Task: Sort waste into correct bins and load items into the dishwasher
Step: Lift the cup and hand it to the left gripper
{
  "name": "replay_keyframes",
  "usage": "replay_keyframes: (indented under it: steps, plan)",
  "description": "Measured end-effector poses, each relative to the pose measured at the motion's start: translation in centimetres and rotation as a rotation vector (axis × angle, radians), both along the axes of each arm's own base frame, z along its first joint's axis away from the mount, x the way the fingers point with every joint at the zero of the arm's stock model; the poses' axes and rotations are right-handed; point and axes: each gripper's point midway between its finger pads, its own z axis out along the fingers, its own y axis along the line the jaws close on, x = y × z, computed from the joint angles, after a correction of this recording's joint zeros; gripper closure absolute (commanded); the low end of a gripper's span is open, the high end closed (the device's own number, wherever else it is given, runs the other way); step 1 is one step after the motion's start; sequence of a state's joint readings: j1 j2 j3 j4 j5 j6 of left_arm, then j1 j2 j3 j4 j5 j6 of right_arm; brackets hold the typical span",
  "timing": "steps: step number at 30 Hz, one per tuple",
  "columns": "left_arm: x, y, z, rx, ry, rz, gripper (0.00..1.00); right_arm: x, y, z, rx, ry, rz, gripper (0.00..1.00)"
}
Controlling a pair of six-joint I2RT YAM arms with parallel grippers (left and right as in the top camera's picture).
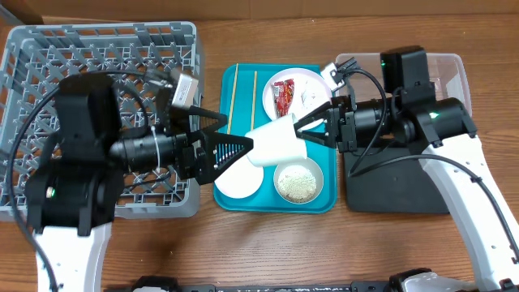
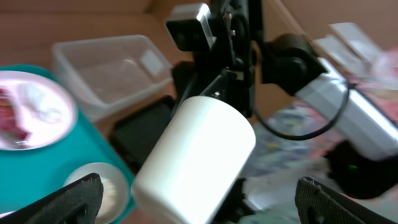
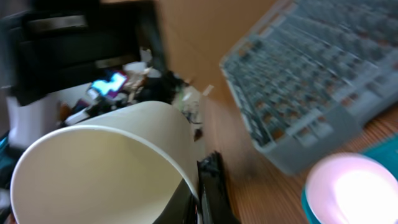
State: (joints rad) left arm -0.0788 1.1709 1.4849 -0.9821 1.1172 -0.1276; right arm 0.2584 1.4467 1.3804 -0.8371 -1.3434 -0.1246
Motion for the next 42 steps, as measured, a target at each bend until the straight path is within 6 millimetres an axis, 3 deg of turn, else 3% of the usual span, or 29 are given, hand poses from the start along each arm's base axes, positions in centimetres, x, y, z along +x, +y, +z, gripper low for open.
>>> replay_keyframes:
  steps: [8,18,23,30,34,35,37,38,42]
  plan:
    - [0.2,-1.5,0.0,-0.181,0.138,-0.217,0.00,-0.1,0.6,2.7,0.102,-0.089,0.071,0.96]
    - [-0.2,-4.0,-0.8,-0.262,0.219,-0.390,0.06,1.4,1.3,2.9,0.066,-0.048,0.000,0.96]
    - [-0.2,-4.2,-1.1,-0.249,0.208,-0.391,0.09,1.7,1.5,3.2,0.063,-0.026,-0.016,0.96]
    - [0.1,-4.2,-1.5,-0.227,0.206,-0.371,0.31,1.3,2.6,2.9,0.043,-0.003,-0.015,0.95]
    - [0.3,-4.2,-1.7,-0.218,0.203,-0.363,0.34,1.3,2.7,2.9,0.039,0.004,-0.020,0.95]
    - [0.3,-4.2,-1.7,-0.218,0.203,-0.363,0.35,1.3,2.8,2.9,0.038,0.004,-0.020,0.91]
    - [0.3,-4.3,-1.7,-0.217,0.200,-0.364,0.35,1.4,2.8,2.8,0.033,0.014,-0.025,0.54]
    - [0.3,-4.3,-1.7,-0.217,0.200,-0.364,0.35,1.3,2.8,2.7,0.032,0.015,-0.025,0.44]
    - [0.3,-4.3,-1.7,-0.215,0.200,-0.362,0.36,1.3,2.9,2.7,0.030,0.015,-0.027,0.27]
